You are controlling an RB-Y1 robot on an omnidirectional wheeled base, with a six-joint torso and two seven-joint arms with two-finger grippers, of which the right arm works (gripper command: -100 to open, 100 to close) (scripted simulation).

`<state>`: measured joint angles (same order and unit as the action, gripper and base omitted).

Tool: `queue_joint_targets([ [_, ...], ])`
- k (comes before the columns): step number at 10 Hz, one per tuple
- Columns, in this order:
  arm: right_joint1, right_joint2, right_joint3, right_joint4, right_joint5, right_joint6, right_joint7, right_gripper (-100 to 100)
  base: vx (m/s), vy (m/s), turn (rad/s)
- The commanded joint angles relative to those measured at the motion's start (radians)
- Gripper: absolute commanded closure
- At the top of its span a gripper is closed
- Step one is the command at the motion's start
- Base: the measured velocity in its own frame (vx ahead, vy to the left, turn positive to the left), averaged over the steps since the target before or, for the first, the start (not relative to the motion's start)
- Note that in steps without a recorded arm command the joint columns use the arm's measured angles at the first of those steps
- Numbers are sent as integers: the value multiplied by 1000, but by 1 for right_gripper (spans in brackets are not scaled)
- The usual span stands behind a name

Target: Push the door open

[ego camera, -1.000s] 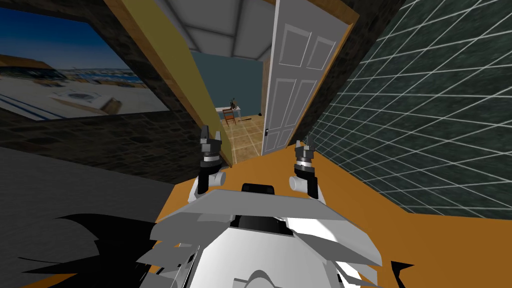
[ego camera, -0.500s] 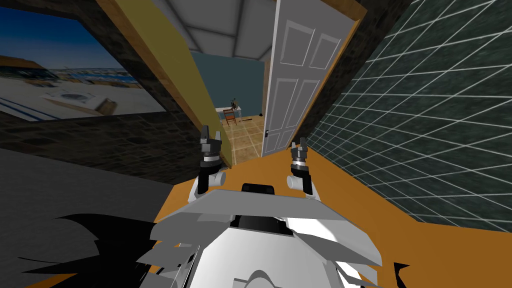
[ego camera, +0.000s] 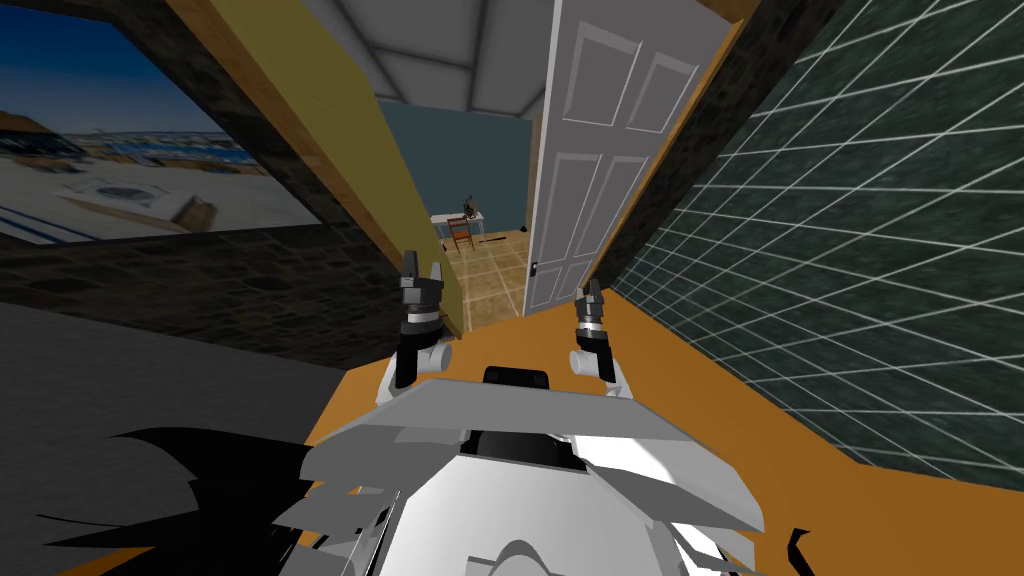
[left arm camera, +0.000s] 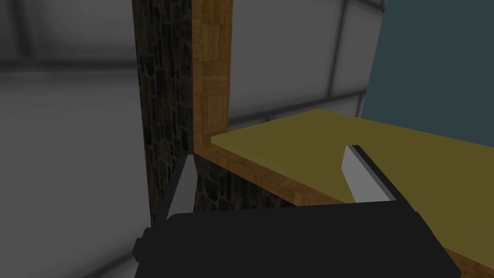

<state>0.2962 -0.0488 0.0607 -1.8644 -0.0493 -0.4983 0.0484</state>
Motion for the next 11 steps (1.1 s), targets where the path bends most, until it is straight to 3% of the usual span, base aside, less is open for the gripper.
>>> queue_joint_targets([
  [1,-14,-3,4,41,1,-11,-1,-100,47,-23,21],
  [4,-52,-11,11,137,4,-35,-4,-100,86,-40,50],
  [5,-52,-11,11,138,4,-35,-4,-100,67,-37,9],
  [11,-120,-19,24,306,9,-76,-8,-100,68,-40,36],
])
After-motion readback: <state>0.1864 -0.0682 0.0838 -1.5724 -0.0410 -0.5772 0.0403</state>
